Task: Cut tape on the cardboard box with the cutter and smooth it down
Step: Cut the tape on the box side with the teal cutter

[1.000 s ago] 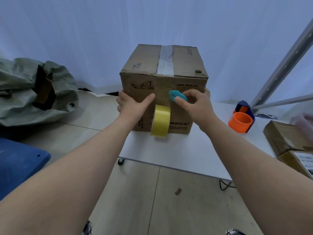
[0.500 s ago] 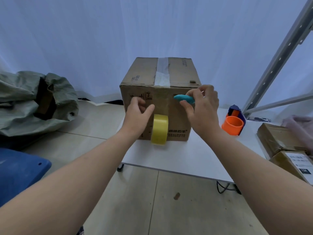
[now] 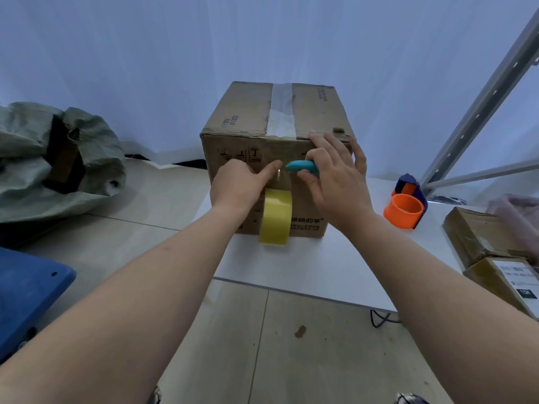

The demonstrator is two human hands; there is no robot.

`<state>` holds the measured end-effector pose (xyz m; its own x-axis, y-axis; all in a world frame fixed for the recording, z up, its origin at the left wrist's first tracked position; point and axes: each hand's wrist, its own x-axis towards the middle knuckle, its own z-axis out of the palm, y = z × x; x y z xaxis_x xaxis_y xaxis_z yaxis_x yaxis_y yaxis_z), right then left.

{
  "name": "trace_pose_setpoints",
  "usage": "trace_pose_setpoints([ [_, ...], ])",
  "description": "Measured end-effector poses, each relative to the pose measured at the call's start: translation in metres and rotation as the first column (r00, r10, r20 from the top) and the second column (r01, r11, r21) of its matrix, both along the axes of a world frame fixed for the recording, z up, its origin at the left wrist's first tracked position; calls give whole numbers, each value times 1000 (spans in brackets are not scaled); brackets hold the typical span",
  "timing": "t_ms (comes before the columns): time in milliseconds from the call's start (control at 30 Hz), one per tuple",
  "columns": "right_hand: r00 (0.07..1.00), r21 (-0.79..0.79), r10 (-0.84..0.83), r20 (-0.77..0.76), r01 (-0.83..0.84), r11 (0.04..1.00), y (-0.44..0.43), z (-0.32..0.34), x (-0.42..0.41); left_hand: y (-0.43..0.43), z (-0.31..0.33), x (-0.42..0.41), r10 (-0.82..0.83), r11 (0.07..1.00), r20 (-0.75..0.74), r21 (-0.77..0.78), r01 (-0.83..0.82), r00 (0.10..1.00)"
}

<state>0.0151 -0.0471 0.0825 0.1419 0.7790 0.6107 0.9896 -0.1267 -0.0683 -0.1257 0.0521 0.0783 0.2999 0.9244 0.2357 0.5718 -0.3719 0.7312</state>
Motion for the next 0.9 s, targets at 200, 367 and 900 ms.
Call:
trace_pose_setpoints([
  [200,1000,32,-22,9,22,999,1,-7,-5,-2,-3,1,3,1000,-2,-15,-3,1000],
  [367,1000,30,-28,4,27,999,0,-7,-8,-2,-9,2,-33,987,-24,-159,29,999],
  [900,997,-6,-68,34,68,998,2,3,-8,-29,5,-7,61,695,367,-683,225,928],
])
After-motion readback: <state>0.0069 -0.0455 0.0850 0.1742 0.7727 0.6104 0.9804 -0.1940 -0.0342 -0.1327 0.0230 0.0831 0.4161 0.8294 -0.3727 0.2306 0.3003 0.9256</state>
